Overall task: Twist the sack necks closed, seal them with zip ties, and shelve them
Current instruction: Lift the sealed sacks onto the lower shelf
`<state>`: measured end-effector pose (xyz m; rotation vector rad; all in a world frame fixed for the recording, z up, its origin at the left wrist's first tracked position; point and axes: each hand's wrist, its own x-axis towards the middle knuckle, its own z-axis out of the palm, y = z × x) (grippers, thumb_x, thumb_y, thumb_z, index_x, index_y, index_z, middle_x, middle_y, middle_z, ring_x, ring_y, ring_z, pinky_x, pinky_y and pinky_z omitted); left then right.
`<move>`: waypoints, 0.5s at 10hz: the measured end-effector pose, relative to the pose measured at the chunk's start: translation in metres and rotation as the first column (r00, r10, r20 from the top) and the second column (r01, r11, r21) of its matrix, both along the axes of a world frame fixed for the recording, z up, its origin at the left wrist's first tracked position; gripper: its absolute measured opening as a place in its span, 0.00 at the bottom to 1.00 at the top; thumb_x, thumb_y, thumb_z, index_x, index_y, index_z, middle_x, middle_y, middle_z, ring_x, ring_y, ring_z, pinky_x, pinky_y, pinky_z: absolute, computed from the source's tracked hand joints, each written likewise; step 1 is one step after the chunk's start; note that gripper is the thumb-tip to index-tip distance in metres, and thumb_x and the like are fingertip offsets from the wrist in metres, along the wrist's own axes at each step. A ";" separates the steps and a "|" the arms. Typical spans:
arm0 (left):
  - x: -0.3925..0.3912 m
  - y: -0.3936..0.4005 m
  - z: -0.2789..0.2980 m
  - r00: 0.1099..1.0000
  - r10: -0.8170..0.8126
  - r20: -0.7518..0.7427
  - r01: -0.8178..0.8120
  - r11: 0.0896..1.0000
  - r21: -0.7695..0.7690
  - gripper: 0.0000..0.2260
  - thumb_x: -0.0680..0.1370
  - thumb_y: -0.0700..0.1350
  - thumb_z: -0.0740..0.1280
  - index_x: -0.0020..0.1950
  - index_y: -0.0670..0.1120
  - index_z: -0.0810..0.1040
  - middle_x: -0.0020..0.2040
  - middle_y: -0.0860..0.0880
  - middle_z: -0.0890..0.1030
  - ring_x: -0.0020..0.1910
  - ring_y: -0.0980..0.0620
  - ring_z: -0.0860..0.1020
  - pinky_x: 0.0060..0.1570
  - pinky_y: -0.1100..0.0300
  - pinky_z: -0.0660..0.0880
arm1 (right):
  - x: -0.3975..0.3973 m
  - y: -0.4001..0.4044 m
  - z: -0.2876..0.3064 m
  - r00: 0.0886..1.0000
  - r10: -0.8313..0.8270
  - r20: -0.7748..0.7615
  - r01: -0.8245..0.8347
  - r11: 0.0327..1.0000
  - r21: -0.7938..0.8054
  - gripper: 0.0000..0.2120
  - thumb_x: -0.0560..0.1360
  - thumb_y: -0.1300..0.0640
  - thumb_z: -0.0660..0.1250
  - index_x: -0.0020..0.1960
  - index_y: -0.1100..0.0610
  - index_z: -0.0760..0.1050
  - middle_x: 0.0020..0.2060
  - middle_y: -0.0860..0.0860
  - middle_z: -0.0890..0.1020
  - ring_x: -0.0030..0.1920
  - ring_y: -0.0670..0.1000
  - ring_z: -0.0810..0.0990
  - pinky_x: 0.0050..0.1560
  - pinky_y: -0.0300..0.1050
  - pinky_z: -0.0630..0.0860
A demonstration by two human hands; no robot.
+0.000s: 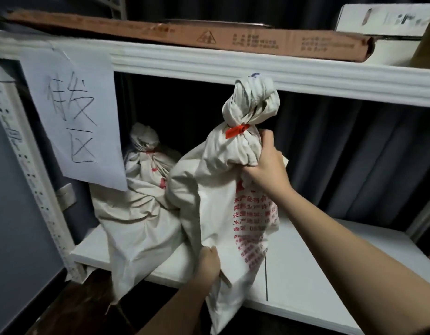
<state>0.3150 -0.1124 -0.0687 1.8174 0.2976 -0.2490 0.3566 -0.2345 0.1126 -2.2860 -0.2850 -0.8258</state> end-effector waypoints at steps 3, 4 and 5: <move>0.061 -0.012 -0.009 0.995 0.012 0.099 0.005 0.985 -0.171 0.09 0.82 0.39 0.53 0.57 0.40 0.72 0.50 0.41 0.75 0.49 0.47 0.73 0.44 0.59 0.69 | 0.020 -0.044 -0.032 0.960 -0.234 0.152 0.214 0.967 0.139 0.26 0.66 0.55 0.69 0.62 0.53 0.64 0.47 0.52 0.79 0.49 0.55 0.77 0.55 0.59 0.74; 0.066 -0.013 -0.011 0.997 0.020 0.079 -0.005 0.983 -0.181 0.14 0.83 0.41 0.53 0.63 0.36 0.70 0.53 0.40 0.75 0.50 0.47 0.73 0.47 0.59 0.67 | 0.035 -0.048 -0.041 0.981 -0.165 0.105 0.143 0.972 0.187 0.27 0.68 0.53 0.71 0.62 0.50 0.62 0.51 0.50 0.79 0.52 0.53 0.77 0.54 0.55 0.76; 0.064 -0.010 -0.015 0.997 -0.076 0.020 0.078 0.974 -0.211 0.19 0.83 0.45 0.54 0.73 0.41 0.61 0.67 0.43 0.70 0.64 0.45 0.70 0.59 0.57 0.67 | 0.046 -0.052 -0.064 0.996 -0.084 -0.041 0.092 0.964 0.249 0.23 0.70 0.50 0.72 0.58 0.50 0.62 0.49 0.46 0.78 0.51 0.50 0.79 0.47 0.48 0.76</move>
